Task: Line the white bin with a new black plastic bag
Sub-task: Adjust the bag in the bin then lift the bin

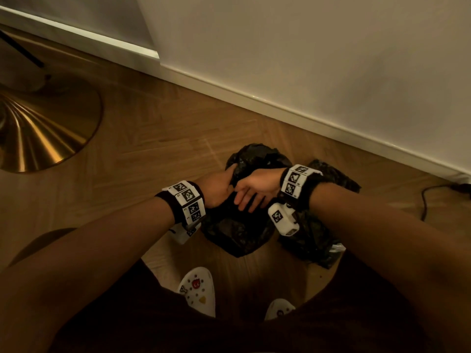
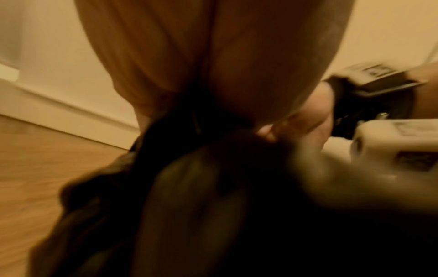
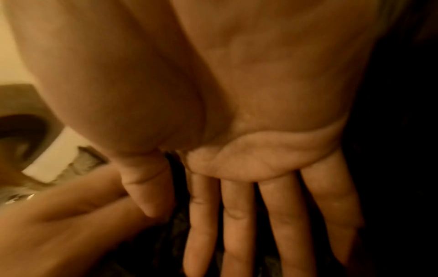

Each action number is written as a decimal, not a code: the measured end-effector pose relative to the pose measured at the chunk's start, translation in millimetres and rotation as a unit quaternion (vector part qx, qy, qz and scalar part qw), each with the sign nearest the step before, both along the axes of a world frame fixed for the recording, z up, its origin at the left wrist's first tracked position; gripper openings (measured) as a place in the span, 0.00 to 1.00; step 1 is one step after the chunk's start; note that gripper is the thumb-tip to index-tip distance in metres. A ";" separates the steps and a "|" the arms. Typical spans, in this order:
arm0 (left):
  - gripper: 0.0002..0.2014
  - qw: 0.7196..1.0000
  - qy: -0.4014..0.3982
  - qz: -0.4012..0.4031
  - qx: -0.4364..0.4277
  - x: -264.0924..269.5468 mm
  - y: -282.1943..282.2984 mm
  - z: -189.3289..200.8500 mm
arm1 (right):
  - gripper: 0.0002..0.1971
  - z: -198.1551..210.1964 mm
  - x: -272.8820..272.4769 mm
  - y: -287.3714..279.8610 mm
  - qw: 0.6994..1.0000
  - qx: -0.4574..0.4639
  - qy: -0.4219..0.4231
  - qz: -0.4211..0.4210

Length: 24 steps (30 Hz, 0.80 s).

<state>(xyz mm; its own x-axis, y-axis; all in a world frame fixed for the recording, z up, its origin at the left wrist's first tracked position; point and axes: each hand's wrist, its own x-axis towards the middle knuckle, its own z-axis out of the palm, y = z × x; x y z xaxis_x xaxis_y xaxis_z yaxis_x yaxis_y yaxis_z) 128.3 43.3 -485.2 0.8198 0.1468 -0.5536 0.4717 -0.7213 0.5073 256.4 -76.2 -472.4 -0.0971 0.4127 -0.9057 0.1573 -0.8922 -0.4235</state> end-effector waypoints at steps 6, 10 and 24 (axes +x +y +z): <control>0.35 0.998 -0.021 -0.031 0.046 4.6 -9.9 16.3 | 0.23 -23.4 -4.6 -4.1 0.992 -0.004 0.019 -0.124; 0.35 0.998 -0.021 -0.052 0.039 6.1 -11.1 23.0 | 0.12 -26.3 1.7 -5.1 0.978 0.029 0.007 -0.208; 0.36 0.995 -0.043 -0.084 0.045 10.5 -8.8 20.6 | 0.12 -45.1 -2.2 11.4 0.991 0.012 -0.133 -0.010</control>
